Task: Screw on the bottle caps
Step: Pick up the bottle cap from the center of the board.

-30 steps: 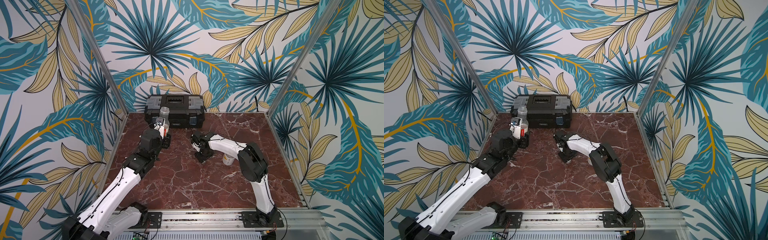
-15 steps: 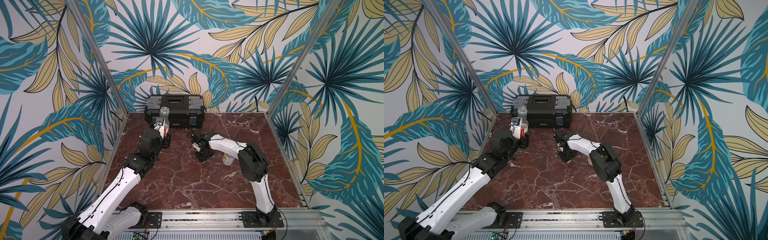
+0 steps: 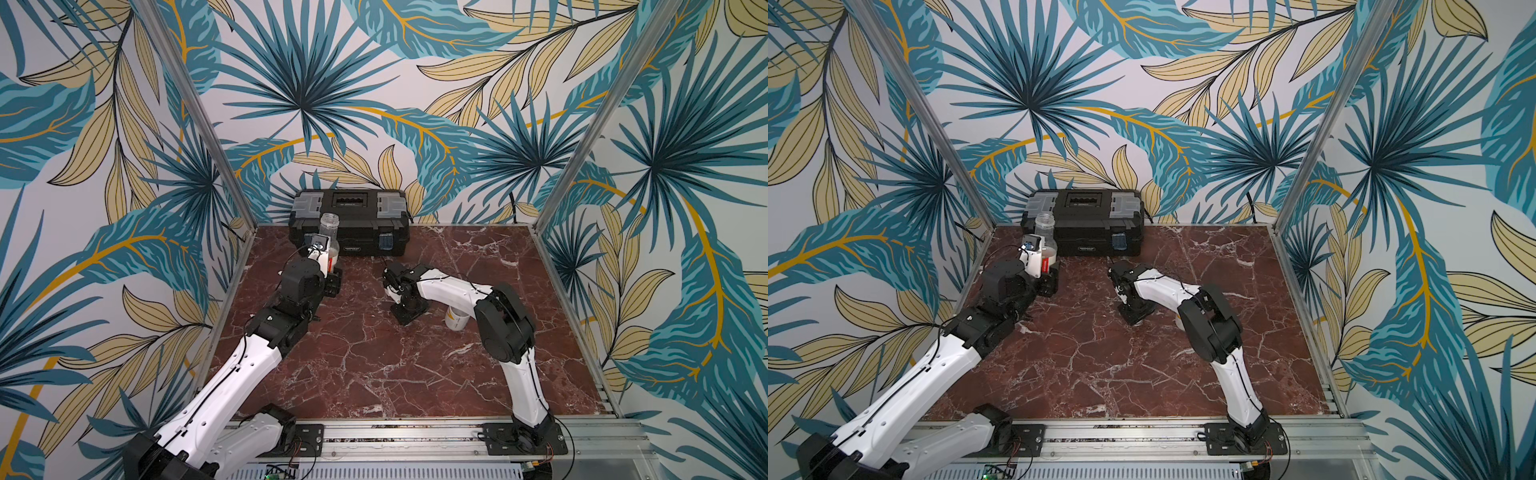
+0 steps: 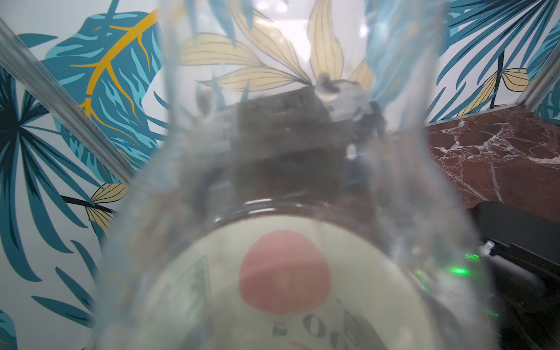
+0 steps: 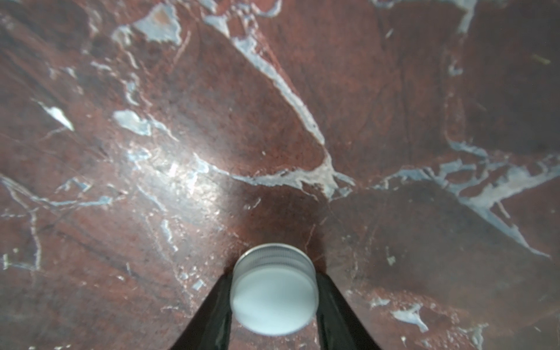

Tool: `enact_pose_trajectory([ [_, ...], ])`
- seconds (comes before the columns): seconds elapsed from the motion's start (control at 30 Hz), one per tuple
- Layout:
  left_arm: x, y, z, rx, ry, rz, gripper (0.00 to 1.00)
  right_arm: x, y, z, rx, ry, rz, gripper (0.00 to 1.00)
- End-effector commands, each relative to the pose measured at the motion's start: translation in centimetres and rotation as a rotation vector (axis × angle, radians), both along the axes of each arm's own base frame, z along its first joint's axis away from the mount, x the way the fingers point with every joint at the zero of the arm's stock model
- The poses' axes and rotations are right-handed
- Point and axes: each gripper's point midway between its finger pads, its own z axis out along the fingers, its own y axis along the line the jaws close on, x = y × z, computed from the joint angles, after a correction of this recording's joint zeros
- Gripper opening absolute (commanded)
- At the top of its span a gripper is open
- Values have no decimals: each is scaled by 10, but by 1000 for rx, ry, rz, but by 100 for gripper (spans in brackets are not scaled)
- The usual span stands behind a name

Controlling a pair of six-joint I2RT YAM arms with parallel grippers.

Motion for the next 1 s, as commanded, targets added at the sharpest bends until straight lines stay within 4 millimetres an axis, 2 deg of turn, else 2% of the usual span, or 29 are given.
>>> enact_pose_trajectory([
  [0.0, 0, 1, -2, -7, -12, -2, 68, -4, -6, -4, -28, 27, -5, 52],
  [0.23, 0, 0, -2, -8, -12, -4, 68, 0, -6, 4, -17, 4, -16, 53],
  [0.47, 0, 0, -1, -10, -14, -6, 68, -5, -4, 0, 10, 44, -27, 44],
  [0.53, 0, 0, -2, -9, -11, -7, 68, -4, -4, 1, 14, 40, -31, 45],
  [0.63, 0, 0, -2, -9, -11, -8, 68, -2, -5, 3, 18, 31, -39, 53],
  [0.97, 0, -1, -3, -8, -10, -8, 68, -2, -7, 5, 36, 44, -56, 48],
])
